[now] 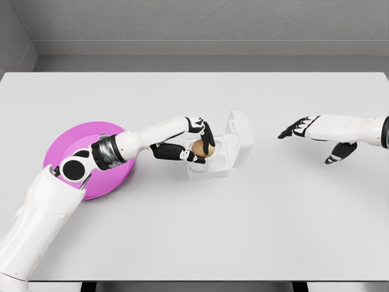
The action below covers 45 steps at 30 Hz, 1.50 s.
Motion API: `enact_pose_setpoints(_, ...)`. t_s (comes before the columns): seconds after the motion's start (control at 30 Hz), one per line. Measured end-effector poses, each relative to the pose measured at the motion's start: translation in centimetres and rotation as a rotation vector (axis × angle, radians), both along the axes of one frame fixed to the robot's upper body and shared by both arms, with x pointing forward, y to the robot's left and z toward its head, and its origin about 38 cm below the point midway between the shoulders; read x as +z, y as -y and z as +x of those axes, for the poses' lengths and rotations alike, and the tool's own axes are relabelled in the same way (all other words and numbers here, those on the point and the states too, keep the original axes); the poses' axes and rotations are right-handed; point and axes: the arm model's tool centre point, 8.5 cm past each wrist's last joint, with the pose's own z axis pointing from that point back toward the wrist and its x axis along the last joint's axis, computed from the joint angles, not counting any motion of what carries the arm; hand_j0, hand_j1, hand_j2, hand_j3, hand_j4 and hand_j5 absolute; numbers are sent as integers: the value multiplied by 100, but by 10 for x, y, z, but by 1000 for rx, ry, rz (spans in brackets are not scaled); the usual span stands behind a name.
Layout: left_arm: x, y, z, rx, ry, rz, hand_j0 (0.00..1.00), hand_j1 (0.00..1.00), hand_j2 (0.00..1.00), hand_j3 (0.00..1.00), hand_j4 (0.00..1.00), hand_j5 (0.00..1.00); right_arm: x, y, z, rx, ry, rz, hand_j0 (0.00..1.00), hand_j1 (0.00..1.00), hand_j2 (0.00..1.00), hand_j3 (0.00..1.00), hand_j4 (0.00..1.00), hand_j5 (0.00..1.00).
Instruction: Pack egg into the box and close the box lid
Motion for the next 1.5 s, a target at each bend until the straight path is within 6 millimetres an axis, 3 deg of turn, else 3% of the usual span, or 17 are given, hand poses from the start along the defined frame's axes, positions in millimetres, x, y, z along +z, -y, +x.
enact_pose_setpoints(0.4, -2, 6, 0, -10, -55, -83, 30, 30, 30, 30, 30, 30, 0, 0, 0, -2, -1, 0, 100, 100, 100, 100, 100, 100)
enact_pose_setpoints(1.2, -31, 8, 4, 12, -142, -62, 32, 32, 32, 32, 32, 32, 0, 2, 1, -8, -1, -1, 100, 100, 100, 100, 100, 100)
enact_pose_setpoints(1.5, -33, 10, 5, 11, -150, -64, 32, 32, 32, 32, 32, 32, 0, 2, 1, -10, -1, -1, 100, 100, 100, 100, 100, 100)
